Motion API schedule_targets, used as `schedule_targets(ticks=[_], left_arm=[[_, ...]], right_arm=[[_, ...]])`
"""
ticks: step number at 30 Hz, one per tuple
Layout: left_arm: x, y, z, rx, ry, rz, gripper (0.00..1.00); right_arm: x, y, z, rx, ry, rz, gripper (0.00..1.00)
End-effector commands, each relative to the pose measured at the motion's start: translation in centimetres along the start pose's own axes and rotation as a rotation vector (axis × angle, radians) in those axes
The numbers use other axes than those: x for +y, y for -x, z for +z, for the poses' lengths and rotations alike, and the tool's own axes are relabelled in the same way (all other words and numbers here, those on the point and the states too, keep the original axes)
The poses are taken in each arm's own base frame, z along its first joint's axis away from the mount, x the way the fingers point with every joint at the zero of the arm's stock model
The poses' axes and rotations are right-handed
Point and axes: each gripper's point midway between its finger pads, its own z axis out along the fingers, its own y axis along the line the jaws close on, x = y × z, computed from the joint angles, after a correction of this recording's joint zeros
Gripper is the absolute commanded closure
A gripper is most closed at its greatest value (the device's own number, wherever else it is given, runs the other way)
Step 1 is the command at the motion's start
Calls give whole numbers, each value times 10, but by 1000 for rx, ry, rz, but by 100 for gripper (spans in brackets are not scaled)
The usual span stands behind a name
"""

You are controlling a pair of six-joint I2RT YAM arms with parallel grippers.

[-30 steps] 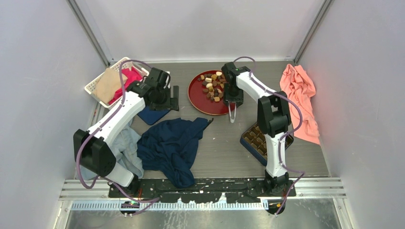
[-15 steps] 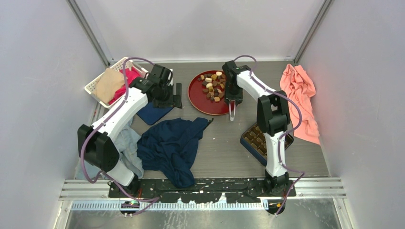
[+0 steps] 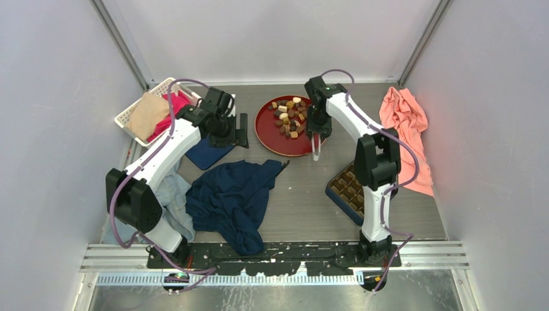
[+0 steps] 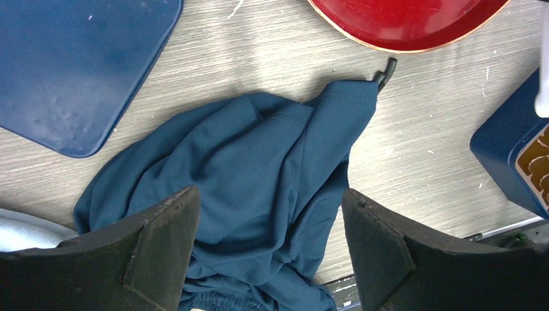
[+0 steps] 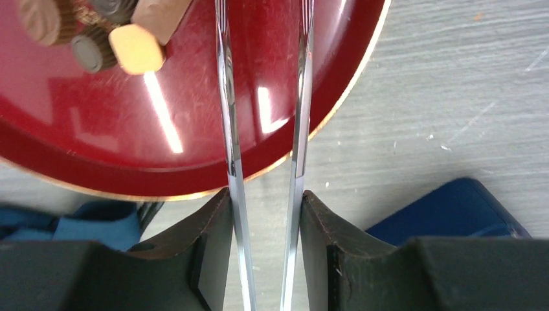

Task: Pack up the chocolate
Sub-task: Place the fake chocolate in the packing box.

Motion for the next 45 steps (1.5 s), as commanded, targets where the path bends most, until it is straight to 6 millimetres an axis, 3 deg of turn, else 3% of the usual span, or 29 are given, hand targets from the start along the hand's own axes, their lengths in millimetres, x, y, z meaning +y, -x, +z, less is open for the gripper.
schedule_targets(ticks=[1, 7, 12, 18, 24, 31, 39, 45], left_arm=[[-14, 16, -12, -64, -70, 20, 19], [-30, 17, -9, -26, -145, 28, 20], [-36, 17, -8, -15, -157, 40, 20], [-39, 23, -6, -30, -165, 38, 20], [-45, 33, -5, -48, -179, 30, 20], [-52, 36, 4, -22, -201, 21, 20], [-57, 42, 7, -19, -211, 16, 20], [-57, 38, 9, -5, -203, 16, 20]], right_arm=[[0, 7, -69, -106, 88, 8, 90], [-3, -6, -91, -97, 115, 12, 92], [-15, -30, -116, -80, 116, 12, 92], [-48, -80, -143, -40, 46, 77, 92], [-78, -134, -155, -5, -19, 204, 92], [-116, -159, -158, -20, -196, 314, 92], [-122, -184, -141, 4, -218, 373, 92], [-120, -172, -123, -6, -208, 331, 89]])
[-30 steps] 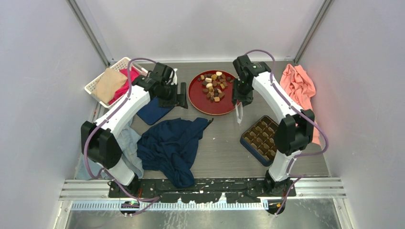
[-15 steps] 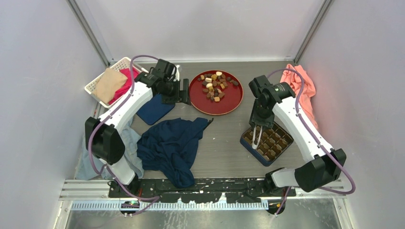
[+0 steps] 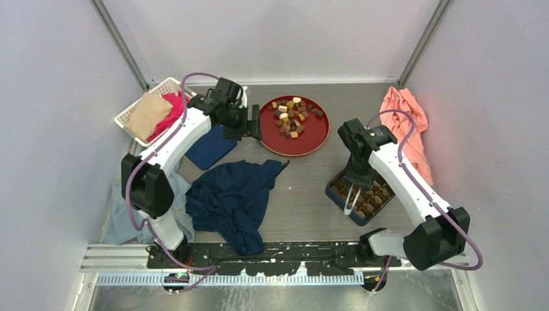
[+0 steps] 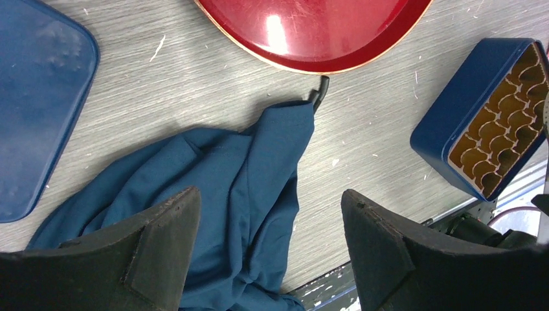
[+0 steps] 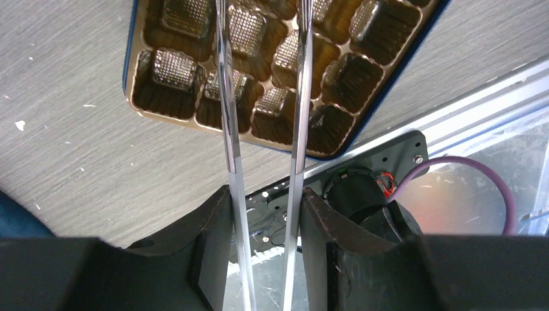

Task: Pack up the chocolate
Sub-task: Place the fake chocolate in the packing box.

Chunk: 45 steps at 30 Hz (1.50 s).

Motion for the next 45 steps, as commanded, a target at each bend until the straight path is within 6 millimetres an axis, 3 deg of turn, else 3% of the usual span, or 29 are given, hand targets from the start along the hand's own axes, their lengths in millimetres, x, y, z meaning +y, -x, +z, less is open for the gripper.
schedule_targets(ticks=[1, 13, 20, 28, 36, 45], left_arm=[[-14, 13, -9, -41, -39, 10, 20], [-10, 14, -12, -67, -19, 2, 20], [-11, 14, -10, -61, -24, -14, 20], [-11, 11, -9, -53, -25, -31, 20], [-10, 11, -7, -53, -22, -31, 20], [-11, 12, -2, -44, -31, -24, 20]], right_arm=[[12, 24, 6, -69, 26, 5, 88], [17, 38, 31, -68, 11, -31, 86], [9, 29, 45, -25, -10, -49, 84], [9, 34, 51, -9, -8, -70, 82], [13, 36, 51, -3, 5, -78, 66], [12, 36, 48, 1, -2, -80, 57]])
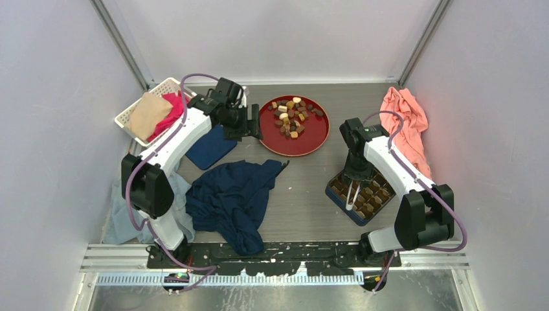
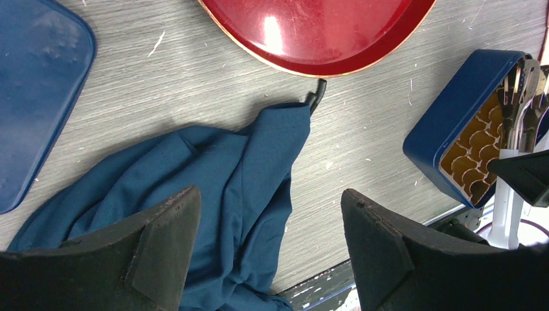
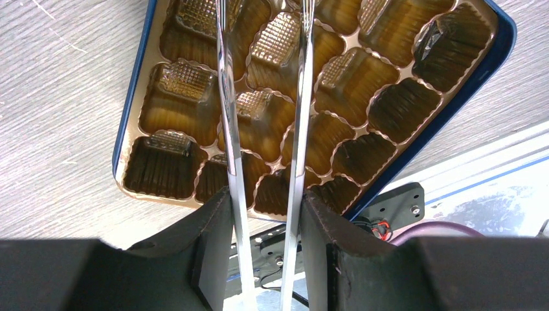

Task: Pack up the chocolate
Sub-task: Place the fake chocolate in the packing box, then place the clamp on the plate.

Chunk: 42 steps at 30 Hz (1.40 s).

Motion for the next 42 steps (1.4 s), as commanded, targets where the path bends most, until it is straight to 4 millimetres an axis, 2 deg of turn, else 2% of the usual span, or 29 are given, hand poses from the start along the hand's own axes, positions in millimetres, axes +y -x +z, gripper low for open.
schedule_targets(ticks=[1, 9, 12, 15, 17, 20, 22, 27, 30, 35, 42], left_arm=[[-11, 11, -1, -35, -44, 27, 20], [-11, 10, 3, -26, -47, 19, 20], [-11, 12, 4, -29, -45, 20, 20], [-12, 14, 4, -31, -43, 22, 20], [-12, 15, 5, -33, -44, 24, 20], [-12, 18, 5, -39, -39, 29, 20], [-12, 20, 5, -40, -38, 30, 20], [-13, 21, 9, -38, -43, 26, 20], [-14, 23, 10, -38, -42, 25, 20], [-11, 26, 11, -48, -26, 29, 20], [-1, 30, 4, -64, 28, 49, 20]], right_arm=[[2, 11, -10, -32, 16, 2, 56], [4, 11, -12, -22, 25, -5, 50], [5, 12, -15, -22, 30, -5, 50], [5, 18, -28, -44, 46, 0, 54], [6, 21, -38, -59, 71, 6, 59], [12, 21, -48, -70, 121, 19, 73], [12, 26, -54, -97, 131, 26, 82], [17, 43, -64, -127, 137, 4, 95], [31, 49, -63, -101, 178, -31, 99], [78, 56, -73, -53, 374, -110, 99], [138, 58, -82, -46, 436, -315, 86]])
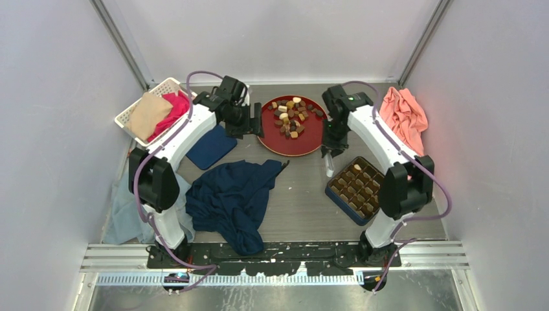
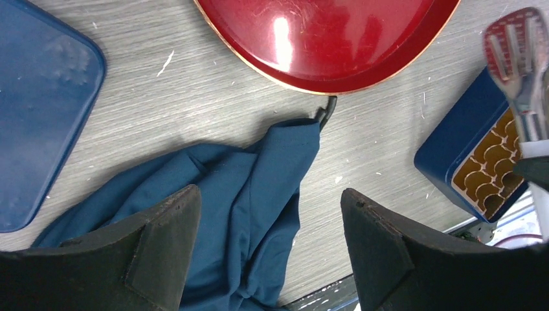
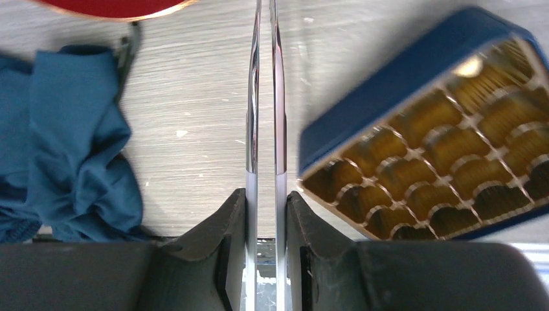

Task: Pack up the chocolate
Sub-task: Place the clamp on the plate.

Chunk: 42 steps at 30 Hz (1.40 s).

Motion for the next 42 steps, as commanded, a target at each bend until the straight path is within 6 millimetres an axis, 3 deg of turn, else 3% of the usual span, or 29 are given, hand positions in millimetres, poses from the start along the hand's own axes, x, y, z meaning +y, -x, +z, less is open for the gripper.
schedule_targets(ticks=[1, 4, 13, 29, 42], left_arm=[[-3, 22, -14, -76, 1, 29, 20], [0, 26, -18, -88, -14, -1, 20], [13, 22, -24, -94, 39, 15, 20], [22, 20, -26, -101, 69, 26, 19], [23, 23, -23, -94, 72, 44, 20]], right_arm=[[52, 13, -8, -30, 147, -135, 84], [68, 24, 9, -12, 181, -113, 77], [68, 35, 46, 15, 120, -111, 62], [88, 64, 74, -1, 120, -94, 55], [91, 78, 79, -27, 95, -86, 46]])
